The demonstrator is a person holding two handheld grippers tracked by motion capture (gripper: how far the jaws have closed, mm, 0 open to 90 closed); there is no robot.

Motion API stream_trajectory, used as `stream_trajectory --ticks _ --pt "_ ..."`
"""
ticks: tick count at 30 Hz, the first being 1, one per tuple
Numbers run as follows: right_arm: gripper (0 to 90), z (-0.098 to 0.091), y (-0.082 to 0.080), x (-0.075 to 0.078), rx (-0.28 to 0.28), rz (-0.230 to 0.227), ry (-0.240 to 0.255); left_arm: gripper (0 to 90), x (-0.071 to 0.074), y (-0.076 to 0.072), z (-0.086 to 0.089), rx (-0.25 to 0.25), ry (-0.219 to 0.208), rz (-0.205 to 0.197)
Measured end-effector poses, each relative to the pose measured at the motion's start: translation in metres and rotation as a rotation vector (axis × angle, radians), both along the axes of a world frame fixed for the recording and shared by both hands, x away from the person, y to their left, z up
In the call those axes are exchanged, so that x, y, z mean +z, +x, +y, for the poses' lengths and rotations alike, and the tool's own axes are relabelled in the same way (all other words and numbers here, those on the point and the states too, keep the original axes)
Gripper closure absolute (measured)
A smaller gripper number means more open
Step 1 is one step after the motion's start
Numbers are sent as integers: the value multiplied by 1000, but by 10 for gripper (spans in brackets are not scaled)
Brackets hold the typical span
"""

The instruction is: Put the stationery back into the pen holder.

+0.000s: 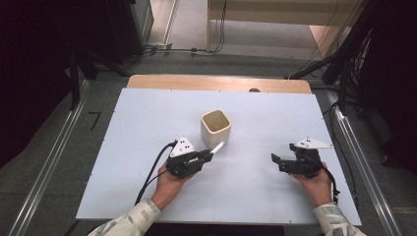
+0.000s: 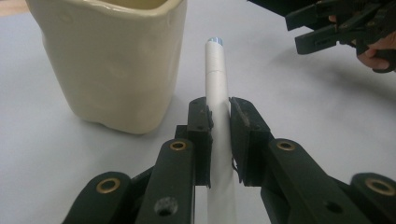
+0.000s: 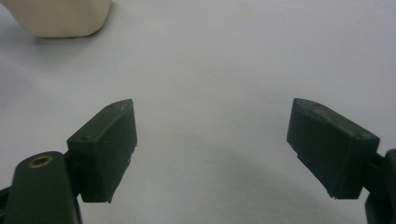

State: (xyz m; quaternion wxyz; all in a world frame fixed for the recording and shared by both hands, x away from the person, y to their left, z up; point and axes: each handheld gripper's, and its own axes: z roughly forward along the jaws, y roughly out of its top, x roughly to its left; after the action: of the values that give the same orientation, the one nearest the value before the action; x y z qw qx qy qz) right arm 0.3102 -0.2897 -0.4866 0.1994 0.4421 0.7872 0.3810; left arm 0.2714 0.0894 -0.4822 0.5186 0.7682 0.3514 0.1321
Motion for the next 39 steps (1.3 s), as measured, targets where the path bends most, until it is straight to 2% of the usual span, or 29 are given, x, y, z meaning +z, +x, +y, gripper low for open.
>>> stream_trajectory --ticks 8,17,39 --pt "142 1 0 -1 3 1 -2 794 8 1 -2 -5 -27 -14" --pt "142 1 0 -1 1 3 -4 794 24 5 0 -13 -60 -30" --pt "142 -1 1 0 1 0 -2 794 35 13 -2 6 -70 -44"
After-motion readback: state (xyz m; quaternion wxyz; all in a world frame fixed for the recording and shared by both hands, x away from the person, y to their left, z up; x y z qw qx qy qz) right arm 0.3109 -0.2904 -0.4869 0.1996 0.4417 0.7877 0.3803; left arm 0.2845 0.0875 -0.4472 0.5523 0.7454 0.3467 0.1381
